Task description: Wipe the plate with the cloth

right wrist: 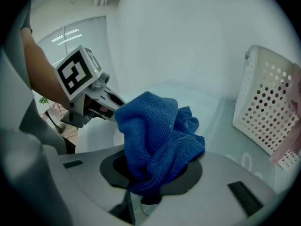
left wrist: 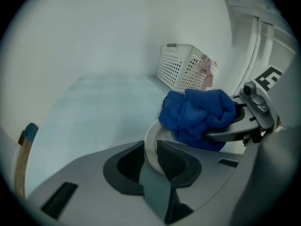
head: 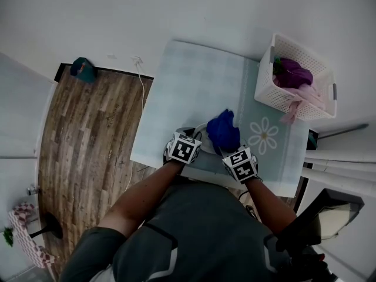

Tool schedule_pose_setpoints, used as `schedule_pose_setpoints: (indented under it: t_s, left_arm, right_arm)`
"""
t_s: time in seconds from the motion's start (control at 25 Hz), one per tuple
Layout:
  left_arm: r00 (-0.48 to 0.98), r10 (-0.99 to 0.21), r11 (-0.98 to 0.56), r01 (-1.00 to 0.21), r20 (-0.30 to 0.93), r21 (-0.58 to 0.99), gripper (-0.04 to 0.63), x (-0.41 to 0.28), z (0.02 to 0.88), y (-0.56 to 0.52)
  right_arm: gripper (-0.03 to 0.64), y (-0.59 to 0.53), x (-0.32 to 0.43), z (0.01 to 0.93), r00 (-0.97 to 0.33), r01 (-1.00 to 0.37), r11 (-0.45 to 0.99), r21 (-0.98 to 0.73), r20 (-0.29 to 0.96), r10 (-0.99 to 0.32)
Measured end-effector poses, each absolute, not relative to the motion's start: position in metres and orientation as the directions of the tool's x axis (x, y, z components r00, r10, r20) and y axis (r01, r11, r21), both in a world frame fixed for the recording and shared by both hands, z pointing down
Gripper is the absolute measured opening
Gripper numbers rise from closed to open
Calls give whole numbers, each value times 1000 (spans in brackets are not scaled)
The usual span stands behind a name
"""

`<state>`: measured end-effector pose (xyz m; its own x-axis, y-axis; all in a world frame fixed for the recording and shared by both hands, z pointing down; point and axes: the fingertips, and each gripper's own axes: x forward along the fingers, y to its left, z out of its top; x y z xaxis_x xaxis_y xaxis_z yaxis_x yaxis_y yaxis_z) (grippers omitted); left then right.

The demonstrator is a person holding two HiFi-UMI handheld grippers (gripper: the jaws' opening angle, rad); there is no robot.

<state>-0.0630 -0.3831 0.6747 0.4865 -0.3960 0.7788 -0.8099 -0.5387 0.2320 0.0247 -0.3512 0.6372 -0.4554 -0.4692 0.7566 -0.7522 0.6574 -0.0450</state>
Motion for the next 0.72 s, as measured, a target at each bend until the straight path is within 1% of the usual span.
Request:
schedule_pose_setpoints:
  t_s: [0.16, 0.28, 0.36, 0.44, 0.56, 0.64, 0.72]
  left_arm:
    - [477, -397, -532, -816, 784, 227, 92, -62, 675, -384]
    - [480, -392, -533, -814, 785, 231, 92, -62, 676, -383]
    - [494, -388, -537, -807, 778, 244, 92, -62, 675, -383]
    - [517, -380, -546, -795, 767, 265, 94, -62, 673, -380]
    - [548, -377, -550, -781, 747, 295, 94, -66, 671, -374]
    - [559, -381, -538, -782, 737, 315, 94, -66, 672, -372]
    - [557, -377, -536, -783, 740, 317, 94, -66, 672, -371]
  right_arm:
    - [118, -337, 29, 632, -479, -713, 699, -62, 770, -420]
    - [118, -321, 32, 629, -499, -692, 714, -110, 788, -362]
    - [118, -317, 32, 622, -517, -694, 705, -146, 783, -346]
    - [118, -328, 26, 603, -546, -717, 677, -166, 738, -397]
    - [118, -362, -3, 580, -585, -732, 660, -168, 651, -484]
    - [118, -377, -27, 586, -593, -722, 673, -159, 643, -485]
    - [118, -389, -46, 603, -579, -718, 681, -140, 662, -475]
